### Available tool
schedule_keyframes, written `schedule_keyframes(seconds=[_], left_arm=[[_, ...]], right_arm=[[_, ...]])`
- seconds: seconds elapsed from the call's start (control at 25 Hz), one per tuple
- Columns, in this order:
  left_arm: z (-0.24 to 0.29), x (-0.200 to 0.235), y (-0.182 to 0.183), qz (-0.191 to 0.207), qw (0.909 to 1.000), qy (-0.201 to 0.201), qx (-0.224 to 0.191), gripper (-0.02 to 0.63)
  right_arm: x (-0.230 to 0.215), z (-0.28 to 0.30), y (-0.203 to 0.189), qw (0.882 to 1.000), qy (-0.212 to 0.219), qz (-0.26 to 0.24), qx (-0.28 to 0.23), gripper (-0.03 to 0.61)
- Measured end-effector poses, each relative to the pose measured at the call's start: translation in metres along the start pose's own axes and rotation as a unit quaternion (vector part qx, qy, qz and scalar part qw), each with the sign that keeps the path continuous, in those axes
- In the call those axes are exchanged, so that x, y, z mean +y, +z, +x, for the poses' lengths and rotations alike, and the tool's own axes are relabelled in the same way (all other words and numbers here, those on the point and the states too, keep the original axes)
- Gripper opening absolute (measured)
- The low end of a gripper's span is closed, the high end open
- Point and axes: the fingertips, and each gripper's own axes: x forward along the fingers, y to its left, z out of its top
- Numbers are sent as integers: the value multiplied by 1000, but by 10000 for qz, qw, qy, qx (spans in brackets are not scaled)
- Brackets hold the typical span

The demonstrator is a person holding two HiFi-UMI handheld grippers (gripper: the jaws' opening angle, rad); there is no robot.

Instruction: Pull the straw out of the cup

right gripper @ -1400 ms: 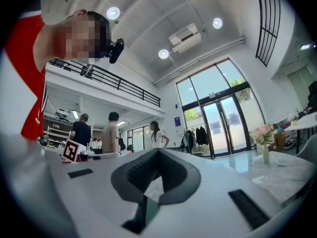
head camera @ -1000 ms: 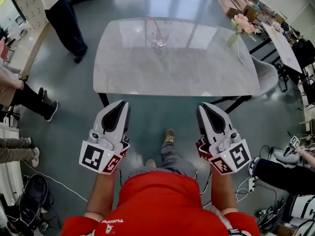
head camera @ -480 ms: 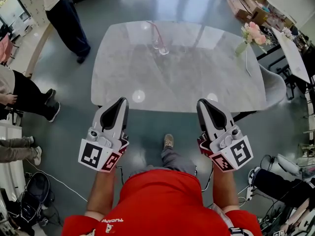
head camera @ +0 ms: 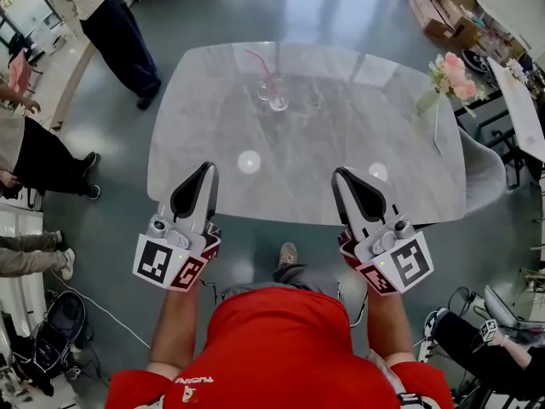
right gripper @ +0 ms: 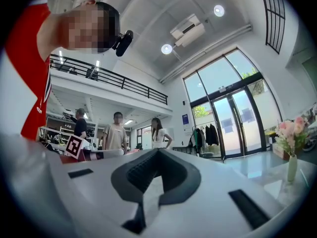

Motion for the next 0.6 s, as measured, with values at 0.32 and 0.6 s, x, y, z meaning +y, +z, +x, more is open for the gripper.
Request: schedule_keyframes(seconds=[0.32, 0.6], left_arm=[[73, 0, -9, 65, 9998, 141, 92, 6], [99, 16, -23, 2, 9995, 119, 286, 6]], right_arm=[[-59, 22, 6, 9995, 299, 94, -61, 0], [-75, 37, 0, 9992, 356, 194, -9, 0]])
